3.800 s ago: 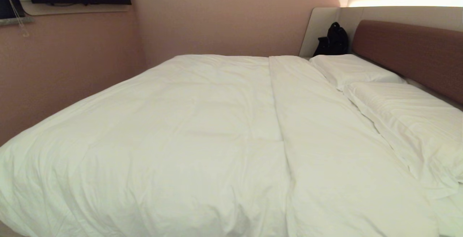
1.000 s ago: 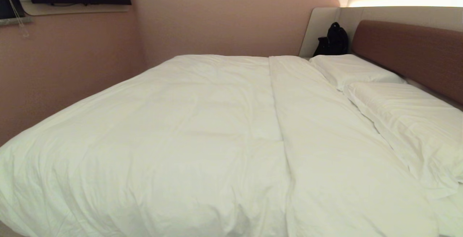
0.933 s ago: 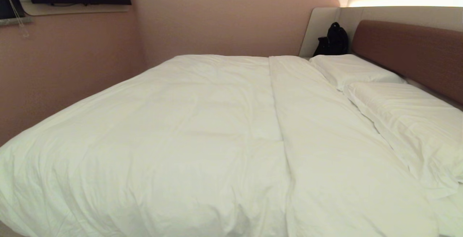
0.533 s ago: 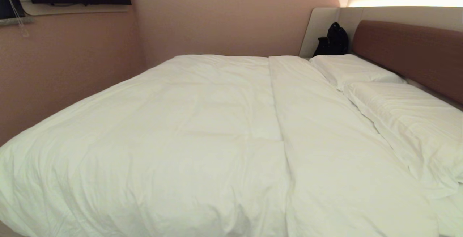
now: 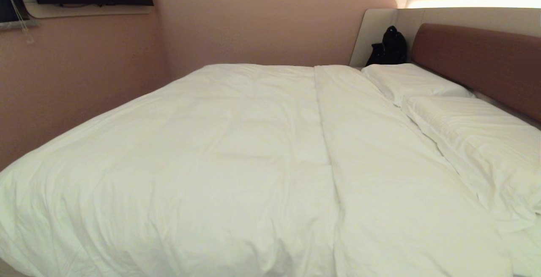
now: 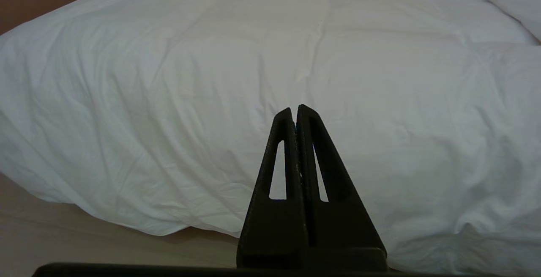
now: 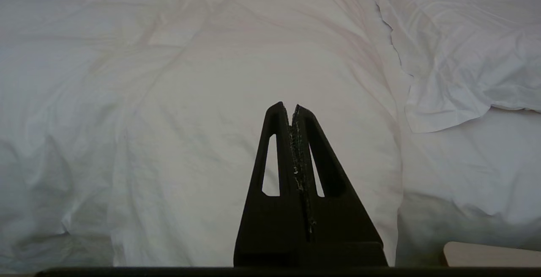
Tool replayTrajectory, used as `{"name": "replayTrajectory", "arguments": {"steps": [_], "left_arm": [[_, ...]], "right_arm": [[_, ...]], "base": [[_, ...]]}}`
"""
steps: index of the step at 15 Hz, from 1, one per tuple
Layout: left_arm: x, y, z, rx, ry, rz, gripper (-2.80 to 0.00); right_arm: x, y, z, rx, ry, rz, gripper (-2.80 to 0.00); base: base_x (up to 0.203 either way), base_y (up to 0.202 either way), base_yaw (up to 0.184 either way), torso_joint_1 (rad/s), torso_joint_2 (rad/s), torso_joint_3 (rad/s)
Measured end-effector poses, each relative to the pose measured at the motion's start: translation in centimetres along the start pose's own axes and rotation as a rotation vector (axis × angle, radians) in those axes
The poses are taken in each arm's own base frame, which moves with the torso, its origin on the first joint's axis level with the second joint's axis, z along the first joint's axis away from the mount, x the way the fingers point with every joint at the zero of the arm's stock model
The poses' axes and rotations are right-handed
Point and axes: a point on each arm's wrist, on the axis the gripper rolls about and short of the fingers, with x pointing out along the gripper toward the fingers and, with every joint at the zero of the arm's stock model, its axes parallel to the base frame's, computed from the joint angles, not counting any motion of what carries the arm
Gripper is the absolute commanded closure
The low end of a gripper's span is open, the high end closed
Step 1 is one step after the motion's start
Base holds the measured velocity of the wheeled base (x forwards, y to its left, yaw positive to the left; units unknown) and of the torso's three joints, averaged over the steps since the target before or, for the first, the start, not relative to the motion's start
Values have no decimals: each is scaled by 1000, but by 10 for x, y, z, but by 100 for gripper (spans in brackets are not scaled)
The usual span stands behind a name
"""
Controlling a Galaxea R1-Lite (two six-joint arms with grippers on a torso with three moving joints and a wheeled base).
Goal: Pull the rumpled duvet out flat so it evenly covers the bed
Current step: Flatten the corners of the folded blanket
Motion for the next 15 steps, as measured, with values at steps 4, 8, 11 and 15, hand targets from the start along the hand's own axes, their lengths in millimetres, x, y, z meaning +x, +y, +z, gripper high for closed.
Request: {"name": "replayTrajectory", "arguments": {"steps": [4, 8, 11, 15], "left_arm": [[0, 0, 0, 0, 0, -1, 0], [0, 0, 0, -1, 0, -1, 0], [0, 0, 0, 1, 0, 0, 0], [0, 0, 0, -3, 0, -1, 0]], "right_arm": [[0, 0, 0, -1, 0, -1, 0], [0, 0, 0, -1, 0, 0, 0], [0, 0, 0, -1, 0, 1, 0], [0, 0, 0, -1, 0, -1, 0]], "base": [[0, 0, 0, 0, 0, 0], [0, 0, 0, 0, 0, 0], [1, 36, 0, 0, -1, 1], [0, 192, 0, 1, 4, 5]]}}
